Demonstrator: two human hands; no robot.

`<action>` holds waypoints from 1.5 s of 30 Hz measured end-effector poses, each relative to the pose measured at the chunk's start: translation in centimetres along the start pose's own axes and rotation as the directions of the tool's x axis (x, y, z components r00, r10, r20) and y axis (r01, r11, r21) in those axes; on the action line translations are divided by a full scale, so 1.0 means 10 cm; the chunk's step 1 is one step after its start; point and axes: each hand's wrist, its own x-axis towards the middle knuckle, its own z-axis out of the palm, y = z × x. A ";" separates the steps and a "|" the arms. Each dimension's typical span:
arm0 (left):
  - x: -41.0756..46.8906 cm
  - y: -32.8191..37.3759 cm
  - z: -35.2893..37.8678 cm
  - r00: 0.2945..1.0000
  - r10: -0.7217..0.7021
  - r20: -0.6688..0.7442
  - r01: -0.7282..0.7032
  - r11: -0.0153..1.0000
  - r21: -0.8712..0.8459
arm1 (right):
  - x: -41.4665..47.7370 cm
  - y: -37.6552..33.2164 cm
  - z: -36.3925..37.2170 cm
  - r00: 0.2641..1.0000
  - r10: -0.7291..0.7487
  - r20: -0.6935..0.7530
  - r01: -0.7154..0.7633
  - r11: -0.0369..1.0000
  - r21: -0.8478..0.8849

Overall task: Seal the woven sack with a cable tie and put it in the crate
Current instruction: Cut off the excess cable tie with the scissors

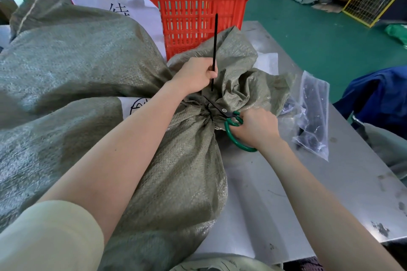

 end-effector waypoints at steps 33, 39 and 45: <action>-0.34 1.25 2.03 0.874 0.040 0.485 -0.072 0.996 0.046 | -0.95 1.65 0.39 0.808 0.441 0.391 -0.501 0.863 0.064; -0.28 1.23 1.88 0.920 0.019 0.391 -0.043 0.998 0.053 | -0.77 1.60 0.28 0.866 0.408 0.289 -0.462 0.874 0.150; -0.35 1.02 1.36 0.972 -0.033 0.231 0.019 0.998 0.065 | -0.46 1.10 0.16 0.954 0.186 0.234 -0.260 0.903 0.342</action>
